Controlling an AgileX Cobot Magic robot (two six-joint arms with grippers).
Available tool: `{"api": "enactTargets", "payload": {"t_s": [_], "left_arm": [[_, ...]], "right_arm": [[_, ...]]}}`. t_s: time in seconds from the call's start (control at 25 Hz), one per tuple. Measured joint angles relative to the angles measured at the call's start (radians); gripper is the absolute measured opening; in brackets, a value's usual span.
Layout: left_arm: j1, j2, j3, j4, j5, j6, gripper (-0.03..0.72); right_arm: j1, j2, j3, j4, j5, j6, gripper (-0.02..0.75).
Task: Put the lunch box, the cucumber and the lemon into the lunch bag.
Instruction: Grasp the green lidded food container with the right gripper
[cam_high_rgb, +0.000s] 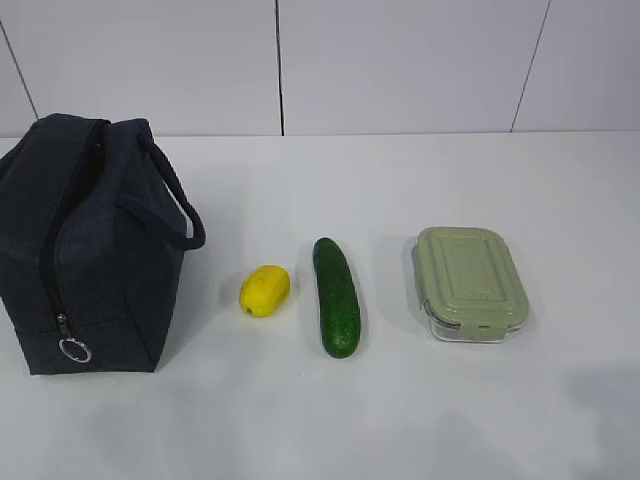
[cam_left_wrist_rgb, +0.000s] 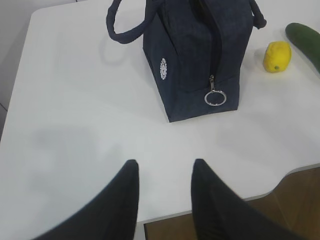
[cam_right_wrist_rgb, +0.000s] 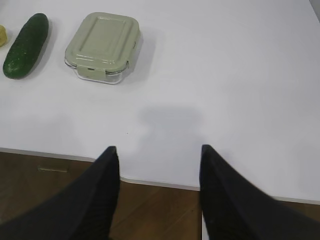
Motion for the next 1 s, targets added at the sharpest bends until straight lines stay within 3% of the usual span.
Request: {"api": "enactTargets", "payload": {"t_s": [1.0], "left_arm": [[0.0, 0.0, 0.0, 0.0, 0.0, 0.0, 0.238]], "right_arm": [[0.0, 0.0, 0.0, 0.0, -0.004, 0.0, 0.391]]}}
